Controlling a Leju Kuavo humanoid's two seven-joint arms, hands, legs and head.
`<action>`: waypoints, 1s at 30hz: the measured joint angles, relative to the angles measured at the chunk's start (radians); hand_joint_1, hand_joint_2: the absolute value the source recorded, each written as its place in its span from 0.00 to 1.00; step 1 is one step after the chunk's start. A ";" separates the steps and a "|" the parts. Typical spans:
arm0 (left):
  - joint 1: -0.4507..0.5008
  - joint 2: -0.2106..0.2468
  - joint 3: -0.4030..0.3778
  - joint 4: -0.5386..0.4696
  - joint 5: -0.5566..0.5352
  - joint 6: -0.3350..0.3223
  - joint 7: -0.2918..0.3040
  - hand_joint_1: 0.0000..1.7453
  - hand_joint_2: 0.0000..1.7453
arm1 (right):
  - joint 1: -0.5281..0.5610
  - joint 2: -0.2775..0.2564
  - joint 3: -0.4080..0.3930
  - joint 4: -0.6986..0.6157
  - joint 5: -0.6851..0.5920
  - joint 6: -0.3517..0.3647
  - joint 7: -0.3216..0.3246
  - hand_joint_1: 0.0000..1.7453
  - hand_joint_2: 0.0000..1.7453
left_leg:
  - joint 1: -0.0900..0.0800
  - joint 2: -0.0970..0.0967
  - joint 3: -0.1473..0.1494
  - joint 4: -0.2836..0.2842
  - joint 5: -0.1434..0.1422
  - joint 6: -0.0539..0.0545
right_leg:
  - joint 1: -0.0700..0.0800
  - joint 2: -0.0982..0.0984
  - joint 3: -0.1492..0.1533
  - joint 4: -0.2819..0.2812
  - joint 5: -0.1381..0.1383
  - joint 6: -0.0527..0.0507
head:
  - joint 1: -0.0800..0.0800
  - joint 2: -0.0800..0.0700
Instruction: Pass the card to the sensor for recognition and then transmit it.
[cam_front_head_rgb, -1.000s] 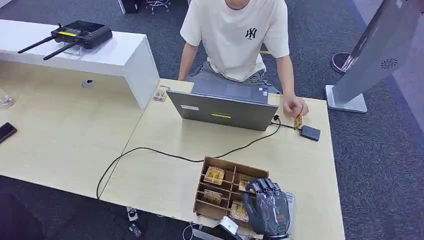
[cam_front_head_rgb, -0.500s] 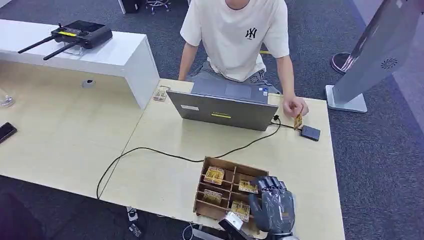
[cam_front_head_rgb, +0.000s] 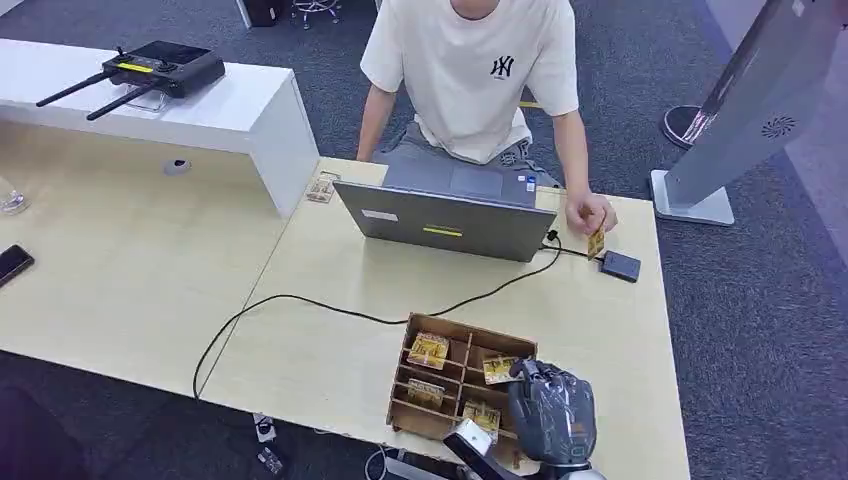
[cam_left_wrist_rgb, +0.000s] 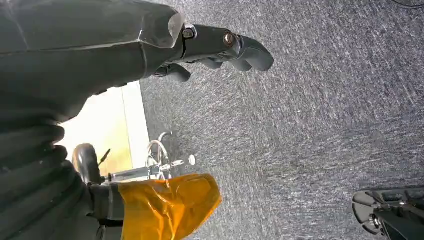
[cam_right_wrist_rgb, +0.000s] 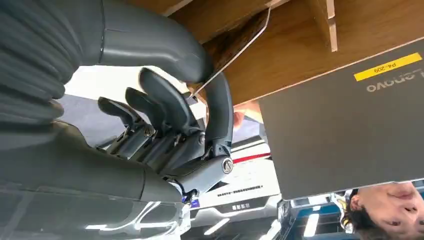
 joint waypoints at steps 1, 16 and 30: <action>0.000 0.000 0.000 0.000 0.000 0.000 0.000 0.00 1.00 | 0.000 0.000 -0.001 0.000 0.000 0.000 0.000 1.00 1.00 | 0.000 0.000 0.000 0.000 0.000 0.000 | 0.000 0.000 0.000 0.000 0.000 0.000 | 0.000 0.000; 0.000 0.000 0.000 0.000 0.000 0.002 -0.005 0.00 1.00 | 0.004 0.000 -0.027 -0.017 -0.059 -0.001 -0.015 1.00 1.00 | 0.000 0.000 0.000 0.000 0.000 0.000 | 0.000 0.000 0.000 0.000 0.000 0.000 | 0.000 0.000; 0.000 0.000 0.000 0.000 0.009 0.003 -0.015 0.00 1.00 | 0.040 0.003 -0.079 -0.157 -0.285 0.043 -0.101 1.00 1.00 | 0.000 0.000 0.000 0.000 0.000 0.000 | 0.000 0.000 0.000 0.000 0.000 0.000 | 0.000 0.000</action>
